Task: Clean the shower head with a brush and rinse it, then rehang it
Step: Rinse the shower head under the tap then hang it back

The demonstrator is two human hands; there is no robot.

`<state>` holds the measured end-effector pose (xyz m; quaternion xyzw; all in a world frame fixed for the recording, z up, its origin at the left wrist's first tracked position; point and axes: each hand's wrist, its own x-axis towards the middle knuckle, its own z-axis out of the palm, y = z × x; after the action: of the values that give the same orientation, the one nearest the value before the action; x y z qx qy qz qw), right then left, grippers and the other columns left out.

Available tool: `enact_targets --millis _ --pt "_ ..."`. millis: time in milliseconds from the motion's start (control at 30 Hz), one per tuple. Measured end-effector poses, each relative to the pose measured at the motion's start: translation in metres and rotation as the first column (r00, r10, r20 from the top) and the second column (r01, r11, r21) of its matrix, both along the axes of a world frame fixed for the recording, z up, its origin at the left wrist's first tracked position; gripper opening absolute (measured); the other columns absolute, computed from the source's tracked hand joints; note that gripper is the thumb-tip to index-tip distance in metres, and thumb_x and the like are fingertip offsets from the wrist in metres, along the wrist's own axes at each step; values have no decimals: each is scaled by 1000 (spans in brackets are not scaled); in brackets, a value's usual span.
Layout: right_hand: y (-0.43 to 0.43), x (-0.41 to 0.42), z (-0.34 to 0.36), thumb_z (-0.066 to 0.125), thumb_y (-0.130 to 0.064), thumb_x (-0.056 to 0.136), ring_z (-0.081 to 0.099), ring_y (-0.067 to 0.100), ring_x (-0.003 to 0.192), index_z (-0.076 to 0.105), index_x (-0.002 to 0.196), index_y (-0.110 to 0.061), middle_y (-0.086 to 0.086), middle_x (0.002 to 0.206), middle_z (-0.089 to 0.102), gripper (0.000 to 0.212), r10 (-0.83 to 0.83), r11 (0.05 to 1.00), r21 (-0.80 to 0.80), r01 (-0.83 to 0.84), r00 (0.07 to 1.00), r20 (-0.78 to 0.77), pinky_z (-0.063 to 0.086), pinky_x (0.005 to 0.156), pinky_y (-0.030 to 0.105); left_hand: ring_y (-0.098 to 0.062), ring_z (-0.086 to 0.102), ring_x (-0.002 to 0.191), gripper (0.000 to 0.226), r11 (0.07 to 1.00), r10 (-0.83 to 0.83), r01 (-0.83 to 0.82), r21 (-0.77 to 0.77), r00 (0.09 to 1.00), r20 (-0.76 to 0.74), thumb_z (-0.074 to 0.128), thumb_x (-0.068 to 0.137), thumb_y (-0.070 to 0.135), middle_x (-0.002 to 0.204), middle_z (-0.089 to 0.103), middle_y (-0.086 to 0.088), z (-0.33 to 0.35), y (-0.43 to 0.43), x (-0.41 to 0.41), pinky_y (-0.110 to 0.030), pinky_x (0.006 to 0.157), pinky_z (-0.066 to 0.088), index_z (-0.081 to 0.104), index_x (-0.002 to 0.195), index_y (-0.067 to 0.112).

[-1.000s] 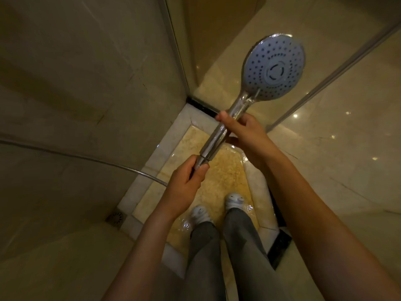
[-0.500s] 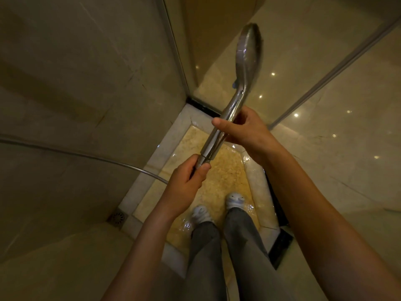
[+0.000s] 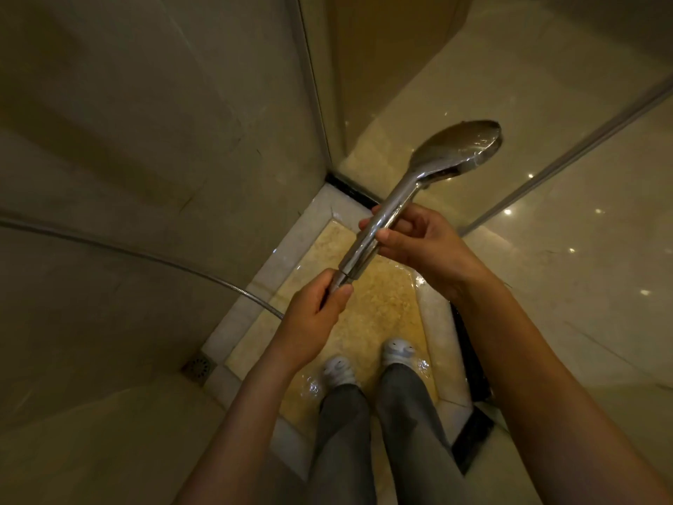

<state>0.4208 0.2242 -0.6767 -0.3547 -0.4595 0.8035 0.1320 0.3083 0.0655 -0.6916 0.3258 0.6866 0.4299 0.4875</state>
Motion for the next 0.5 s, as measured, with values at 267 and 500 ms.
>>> enact_targets --millis 267,500 --pt "-2 -15 -1 69 -30 82 64 17 94 60 99 -24 1 97 64 21 -97 991 104 84 988 120 55 83 36 -15 41 58 18 999 -23 25 28 996 -88 49 94 24 63 44 1 3 10 -3 -35 54 36 53 78 33" --pt "11 -10 4 56 3 84 65 28 111 53 122 -4 12 116 70 38 95 992 -70 -105 987 -128 55 89 35 -15 42 59 21 1000 20 -20 8 997 -81 49 93 29 64 45 1 1 5 -8 -34 55 37 55 90 9"
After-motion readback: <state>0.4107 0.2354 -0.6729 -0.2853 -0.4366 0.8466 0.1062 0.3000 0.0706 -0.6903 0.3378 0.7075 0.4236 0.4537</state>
